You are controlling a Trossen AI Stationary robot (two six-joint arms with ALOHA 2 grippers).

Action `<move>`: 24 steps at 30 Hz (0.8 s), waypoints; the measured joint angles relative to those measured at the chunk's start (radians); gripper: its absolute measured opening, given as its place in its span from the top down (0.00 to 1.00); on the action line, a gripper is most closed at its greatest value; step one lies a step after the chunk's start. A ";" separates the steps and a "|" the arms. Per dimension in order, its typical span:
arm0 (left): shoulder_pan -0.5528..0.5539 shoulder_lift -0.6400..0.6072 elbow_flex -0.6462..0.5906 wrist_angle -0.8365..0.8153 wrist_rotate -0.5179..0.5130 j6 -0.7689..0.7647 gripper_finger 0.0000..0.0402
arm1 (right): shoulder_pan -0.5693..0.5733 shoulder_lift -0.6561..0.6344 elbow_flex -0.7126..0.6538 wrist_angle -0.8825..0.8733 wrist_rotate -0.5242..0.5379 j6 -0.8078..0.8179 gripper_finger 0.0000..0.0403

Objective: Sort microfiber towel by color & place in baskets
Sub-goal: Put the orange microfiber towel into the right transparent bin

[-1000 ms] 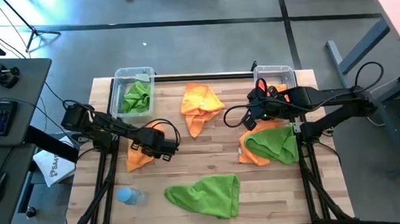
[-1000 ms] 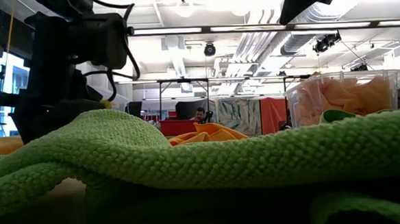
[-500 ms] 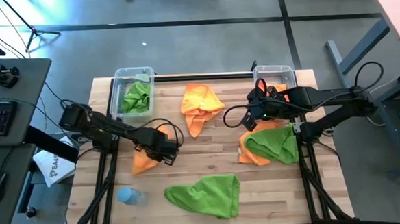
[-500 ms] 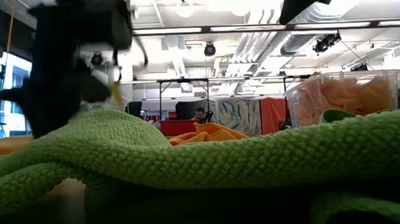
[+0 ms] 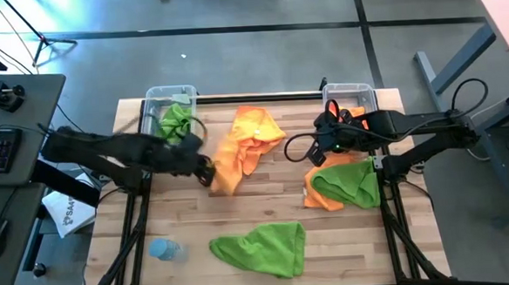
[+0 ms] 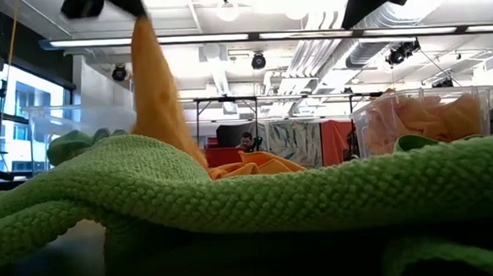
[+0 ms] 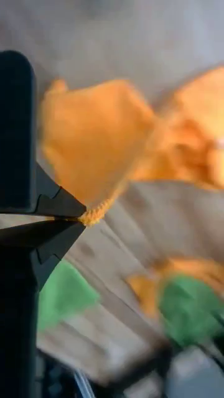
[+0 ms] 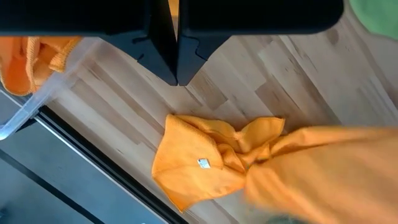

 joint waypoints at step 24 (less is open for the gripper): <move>0.194 -0.024 0.392 0.172 -0.148 0.613 1.00 | 0.000 0.097 0.000 0.535 -0.013 -0.285 0.85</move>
